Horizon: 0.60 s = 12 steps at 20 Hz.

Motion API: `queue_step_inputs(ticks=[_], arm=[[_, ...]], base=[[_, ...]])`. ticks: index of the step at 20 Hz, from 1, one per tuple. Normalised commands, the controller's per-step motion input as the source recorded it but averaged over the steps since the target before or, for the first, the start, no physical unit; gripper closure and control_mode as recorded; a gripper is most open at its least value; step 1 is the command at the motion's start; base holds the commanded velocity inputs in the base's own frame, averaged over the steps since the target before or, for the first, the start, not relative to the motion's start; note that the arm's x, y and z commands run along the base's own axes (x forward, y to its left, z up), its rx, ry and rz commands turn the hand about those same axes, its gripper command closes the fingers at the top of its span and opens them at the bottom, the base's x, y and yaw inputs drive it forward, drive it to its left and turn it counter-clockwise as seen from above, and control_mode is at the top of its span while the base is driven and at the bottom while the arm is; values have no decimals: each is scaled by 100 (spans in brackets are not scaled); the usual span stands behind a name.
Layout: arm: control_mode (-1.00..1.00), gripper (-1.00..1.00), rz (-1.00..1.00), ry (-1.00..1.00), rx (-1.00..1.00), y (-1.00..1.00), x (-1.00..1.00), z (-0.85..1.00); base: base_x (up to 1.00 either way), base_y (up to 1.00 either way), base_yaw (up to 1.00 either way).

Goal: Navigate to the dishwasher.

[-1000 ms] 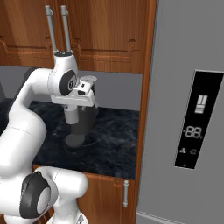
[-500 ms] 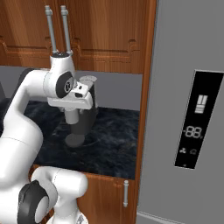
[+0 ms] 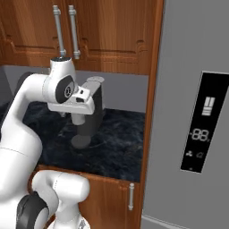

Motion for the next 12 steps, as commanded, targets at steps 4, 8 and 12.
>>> queue_step_inputs(ticks=[4,8,12], arm=[[100,-100,0,0,0,0,0,0],[100,-100,0,0,0,0,0,0],[100,-100,0,0,0,0,0,0]], base=[[-74,-22,61],[-85,-24,79],[-86,-25,81]])
